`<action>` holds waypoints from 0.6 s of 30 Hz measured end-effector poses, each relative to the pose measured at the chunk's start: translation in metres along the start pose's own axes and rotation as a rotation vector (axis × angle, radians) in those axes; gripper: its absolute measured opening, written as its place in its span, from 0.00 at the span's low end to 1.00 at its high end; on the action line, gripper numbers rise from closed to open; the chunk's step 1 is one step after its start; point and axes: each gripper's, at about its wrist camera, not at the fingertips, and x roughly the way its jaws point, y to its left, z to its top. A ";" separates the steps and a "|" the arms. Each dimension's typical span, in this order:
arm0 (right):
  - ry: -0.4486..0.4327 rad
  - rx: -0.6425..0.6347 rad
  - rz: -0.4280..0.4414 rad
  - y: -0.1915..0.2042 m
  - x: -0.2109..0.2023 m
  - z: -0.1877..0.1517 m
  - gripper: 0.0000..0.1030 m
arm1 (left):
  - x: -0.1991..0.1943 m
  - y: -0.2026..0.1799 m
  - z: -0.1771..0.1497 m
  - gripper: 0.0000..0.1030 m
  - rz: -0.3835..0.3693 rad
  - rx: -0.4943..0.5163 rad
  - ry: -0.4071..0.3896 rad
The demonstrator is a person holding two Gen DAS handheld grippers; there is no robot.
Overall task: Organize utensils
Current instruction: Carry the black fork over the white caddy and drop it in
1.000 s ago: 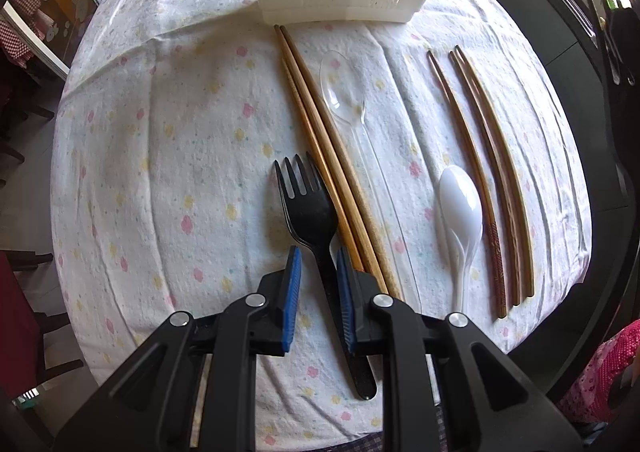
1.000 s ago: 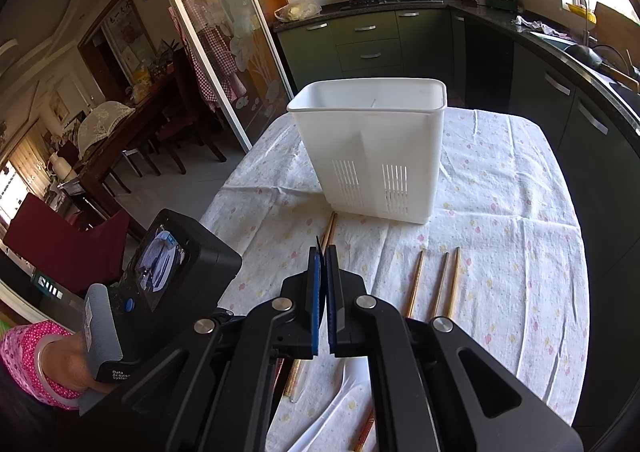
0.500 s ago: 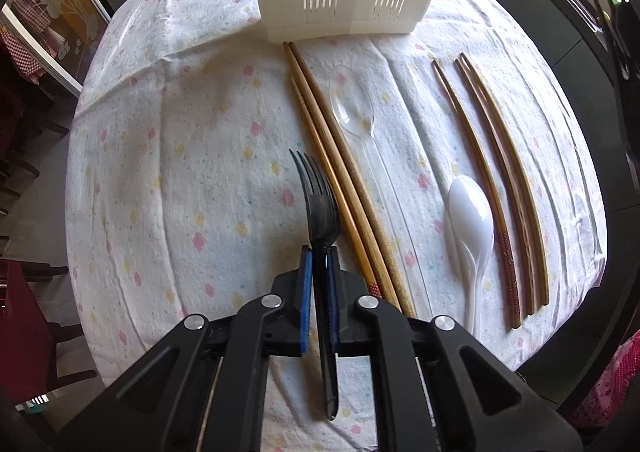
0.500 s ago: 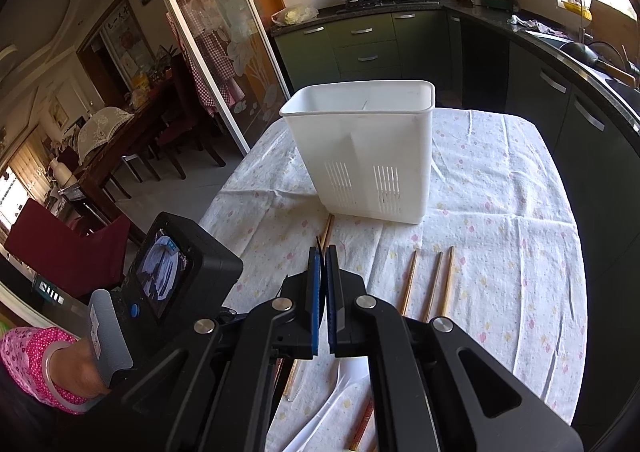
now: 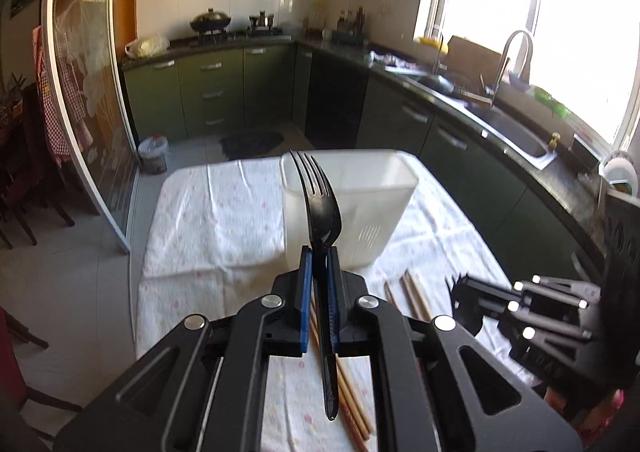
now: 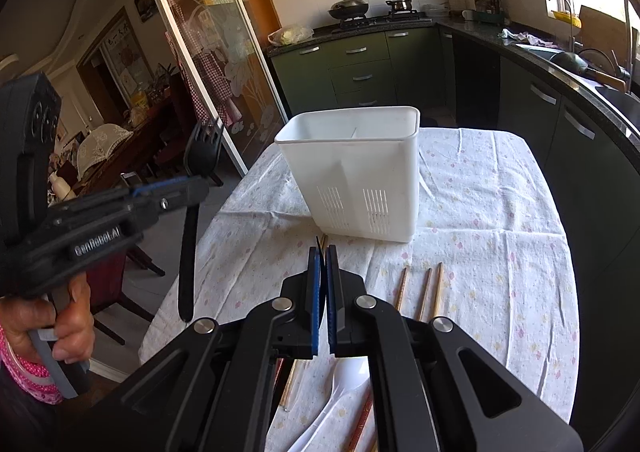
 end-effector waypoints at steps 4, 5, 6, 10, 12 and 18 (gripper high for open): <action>-0.024 0.003 -0.012 -0.007 -0.005 0.007 0.04 | 0.006 -0.001 0.043 0.07 -0.023 -0.036 -0.187; -0.029 0.004 -0.014 -0.009 -0.006 0.009 0.04 | 0.012 -0.002 0.054 0.07 -0.021 -0.039 -0.229; -0.034 0.006 -0.016 -0.012 -0.006 0.011 0.04 | 0.017 -0.004 0.063 0.07 -0.022 -0.039 -0.269; -0.049 0.012 -0.015 -0.018 -0.008 0.015 0.04 | 0.037 -0.015 0.088 0.07 0.039 0.004 -0.422; -0.055 0.016 -0.010 -0.022 -0.007 0.018 0.04 | 0.054 -0.019 0.094 0.07 0.071 0.029 -0.459; -0.082 0.015 -0.019 -0.027 -0.009 0.027 0.04 | 0.103 -0.017 0.085 0.07 0.096 0.035 -0.373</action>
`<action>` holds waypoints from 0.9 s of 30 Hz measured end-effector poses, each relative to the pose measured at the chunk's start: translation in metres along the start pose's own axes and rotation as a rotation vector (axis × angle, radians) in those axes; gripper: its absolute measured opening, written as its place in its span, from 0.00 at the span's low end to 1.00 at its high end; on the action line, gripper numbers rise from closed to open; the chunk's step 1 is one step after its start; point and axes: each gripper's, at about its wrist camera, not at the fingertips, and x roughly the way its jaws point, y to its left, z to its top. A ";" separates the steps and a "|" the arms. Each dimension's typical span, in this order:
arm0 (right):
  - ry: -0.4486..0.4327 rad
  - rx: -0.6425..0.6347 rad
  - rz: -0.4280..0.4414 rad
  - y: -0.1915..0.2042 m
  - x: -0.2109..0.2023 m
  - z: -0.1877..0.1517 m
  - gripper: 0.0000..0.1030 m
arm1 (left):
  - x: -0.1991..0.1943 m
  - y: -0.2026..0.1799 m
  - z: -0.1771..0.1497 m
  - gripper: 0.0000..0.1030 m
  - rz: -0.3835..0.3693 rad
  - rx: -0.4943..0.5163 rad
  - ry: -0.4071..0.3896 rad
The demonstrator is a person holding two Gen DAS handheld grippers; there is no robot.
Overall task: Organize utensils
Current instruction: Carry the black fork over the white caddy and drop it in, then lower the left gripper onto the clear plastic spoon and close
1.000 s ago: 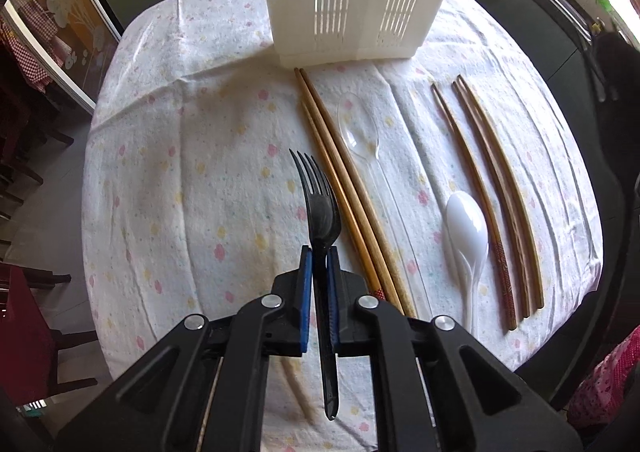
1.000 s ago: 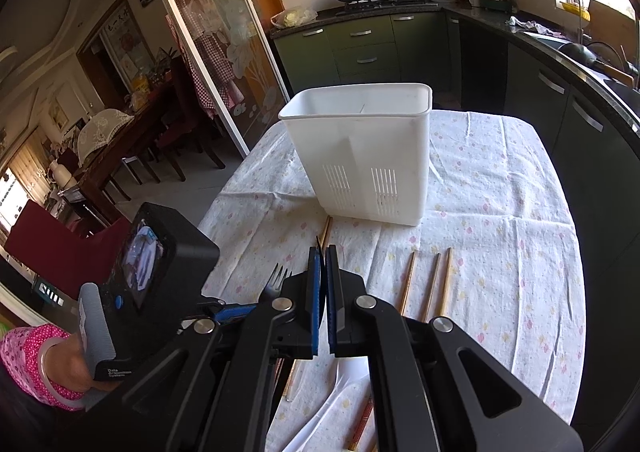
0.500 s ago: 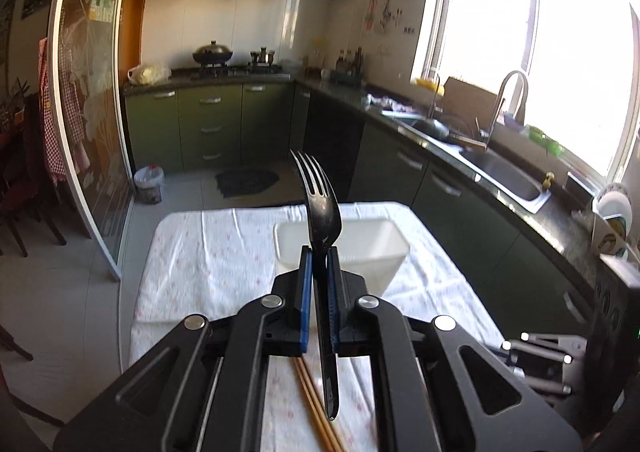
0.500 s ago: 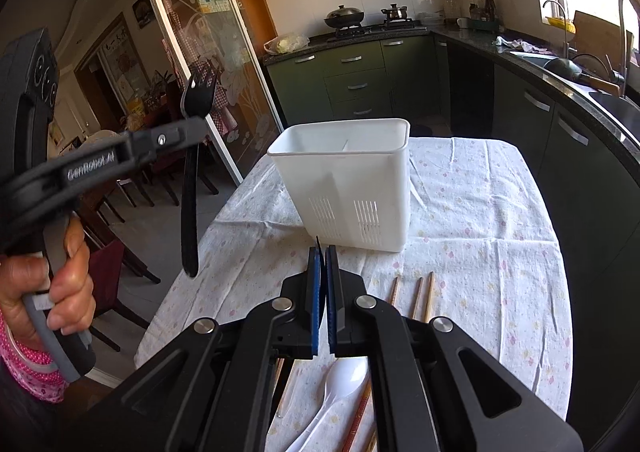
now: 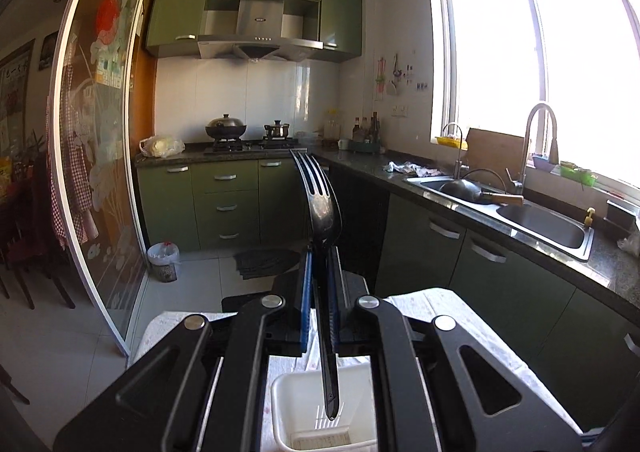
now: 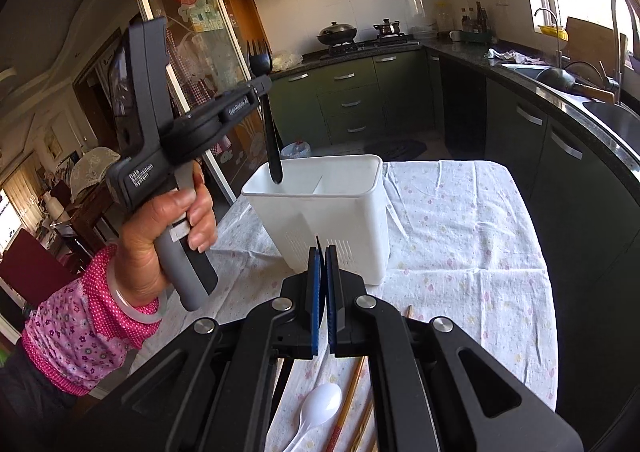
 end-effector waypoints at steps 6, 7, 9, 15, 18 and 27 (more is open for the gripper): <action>-0.027 -0.006 -0.017 0.000 0.008 0.018 0.04 | 0.001 0.013 -0.034 0.08 -0.022 -0.022 0.100; -0.033 -0.009 -0.022 0.001 0.010 0.023 0.04 | -0.001 0.015 -0.036 0.09 -0.028 -0.032 0.114; -0.048 -0.014 -0.036 0.005 0.015 0.032 0.04 | -0.009 0.020 -0.041 0.13 -0.034 -0.054 0.126; -0.140 -0.033 -0.095 0.012 0.027 0.068 0.04 | -0.036 0.033 -0.053 0.18 -0.055 -0.109 0.159; -0.228 -0.031 -0.134 0.015 0.029 0.094 0.04 | -0.053 0.039 -0.063 0.21 -0.057 -0.138 0.169; -0.482 -0.098 -0.364 0.017 0.057 0.156 0.04 | -0.086 0.040 -0.088 0.29 -0.075 -0.151 0.188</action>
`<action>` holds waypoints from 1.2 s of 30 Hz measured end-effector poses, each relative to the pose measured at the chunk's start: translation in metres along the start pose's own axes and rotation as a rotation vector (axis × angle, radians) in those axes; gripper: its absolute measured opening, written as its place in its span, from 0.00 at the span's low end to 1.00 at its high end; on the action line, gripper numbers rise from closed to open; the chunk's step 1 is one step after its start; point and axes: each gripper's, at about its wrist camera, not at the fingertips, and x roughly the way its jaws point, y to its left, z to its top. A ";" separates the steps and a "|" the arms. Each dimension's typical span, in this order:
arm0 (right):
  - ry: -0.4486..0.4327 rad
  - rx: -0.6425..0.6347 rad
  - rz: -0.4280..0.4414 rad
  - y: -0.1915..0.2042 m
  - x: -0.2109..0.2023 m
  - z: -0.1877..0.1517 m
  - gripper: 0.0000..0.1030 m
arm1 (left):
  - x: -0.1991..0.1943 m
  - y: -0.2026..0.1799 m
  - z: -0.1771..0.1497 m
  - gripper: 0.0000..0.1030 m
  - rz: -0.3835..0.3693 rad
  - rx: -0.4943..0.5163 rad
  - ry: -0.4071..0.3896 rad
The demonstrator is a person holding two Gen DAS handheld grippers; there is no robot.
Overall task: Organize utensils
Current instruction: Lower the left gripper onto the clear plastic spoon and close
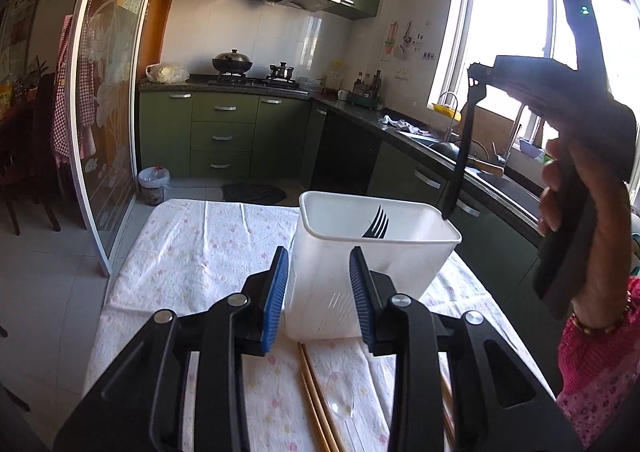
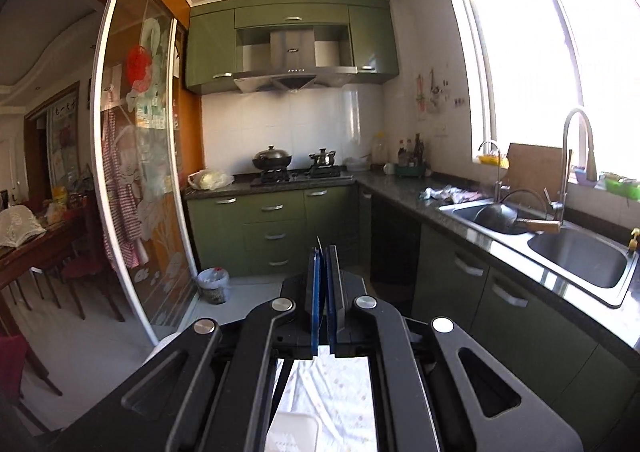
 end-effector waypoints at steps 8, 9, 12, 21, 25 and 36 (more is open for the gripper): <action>0.104 -0.031 0.001 0.006 0.040 -0.048 0.04 | -0.011 -0.001 -0.004 0.31 -0.003 0.033 0.011; 0.111 -0.035 0.007 0.007 0.038 -0.055 0.04 | -0.011 -0.001 -0.004 0.32 -0.004 0.032 0.019; 0.129 -0.052 0.022 0.010 0.030 -0.074 0.04 | -0.010 -0.001 -0.006 0.32 -0.010 0.028 0.047; 0.175 -0.078 0.044 0.011 -0.003 -0.092 0.17 | -0.014 -0.007 -0.012 0.36 0.003 0.042 0.112; 0.196 -0.071 0.070 0.004 -0.032 -0.093 0.34 | -0.012 -0.008 -0.019 0.39 0.007 0.044 0.177; 0.343 0.043 0.208 -0.033 -0.129 -0.139 0.34 | 0.043 -0.016 -0.053 0.39 -0.054 0.003 0.456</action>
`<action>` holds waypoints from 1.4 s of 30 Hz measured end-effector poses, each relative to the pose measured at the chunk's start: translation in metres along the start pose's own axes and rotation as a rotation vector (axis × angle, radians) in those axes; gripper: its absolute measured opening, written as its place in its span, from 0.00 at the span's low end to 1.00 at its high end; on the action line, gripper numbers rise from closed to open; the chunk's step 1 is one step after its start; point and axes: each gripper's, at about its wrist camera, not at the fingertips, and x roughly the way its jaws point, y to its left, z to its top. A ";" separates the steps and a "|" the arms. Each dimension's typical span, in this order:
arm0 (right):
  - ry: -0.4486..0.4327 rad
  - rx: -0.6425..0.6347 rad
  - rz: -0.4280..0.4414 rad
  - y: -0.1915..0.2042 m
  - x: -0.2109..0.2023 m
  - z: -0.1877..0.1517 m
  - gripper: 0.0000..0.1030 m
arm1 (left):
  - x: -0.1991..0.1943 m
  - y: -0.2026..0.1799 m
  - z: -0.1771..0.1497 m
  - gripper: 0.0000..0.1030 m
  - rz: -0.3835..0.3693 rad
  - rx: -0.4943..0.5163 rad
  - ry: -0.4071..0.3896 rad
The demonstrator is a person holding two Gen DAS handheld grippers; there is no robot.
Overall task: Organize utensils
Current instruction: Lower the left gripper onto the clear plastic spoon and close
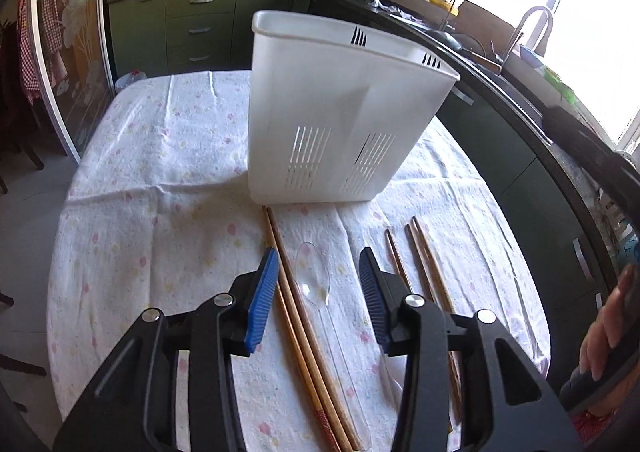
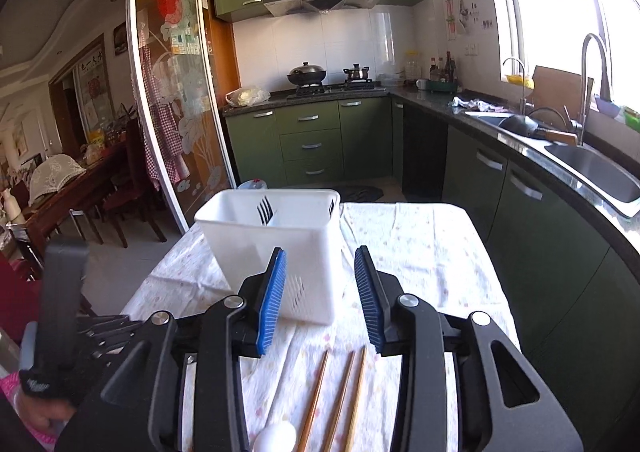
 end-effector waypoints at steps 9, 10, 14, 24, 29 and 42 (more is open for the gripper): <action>0.042 0.079 0.025 -0.031 -0.035 -0.035 0.34 | 0.050 0.003 0.003 0.39 -0.038 -0.050 0.160; 0.040 0.085 0.024 -0.034 -0.036 -0.033 0.36 | 0.051 0.002 0.004 0.39 -0.025 -0.046 0.161; 0.042 0.093 0.034 -0.033 -0.039 -0.031 0.36 | 0.055 0.001 0.009 0.39 -0.003 -0.042 0.158; 0.046 0.092 0.045 -0.030 -0.040 -0.022 0.36 | 0.076 0.001 0.017 0.39 0.023 -0.026 0.203; 0.048 0.101 0.047 -0.033 -0.039 -0.020 0.36 | 0.078 -0.002 0.014 0.39 -0.016 -0.028 0.238; 0.061 0.092 0.073 -0.027 -0.037 -0.020 0.38 | 0.068 -0.017 -0.019 0.38 -0.042 -0.005 0.336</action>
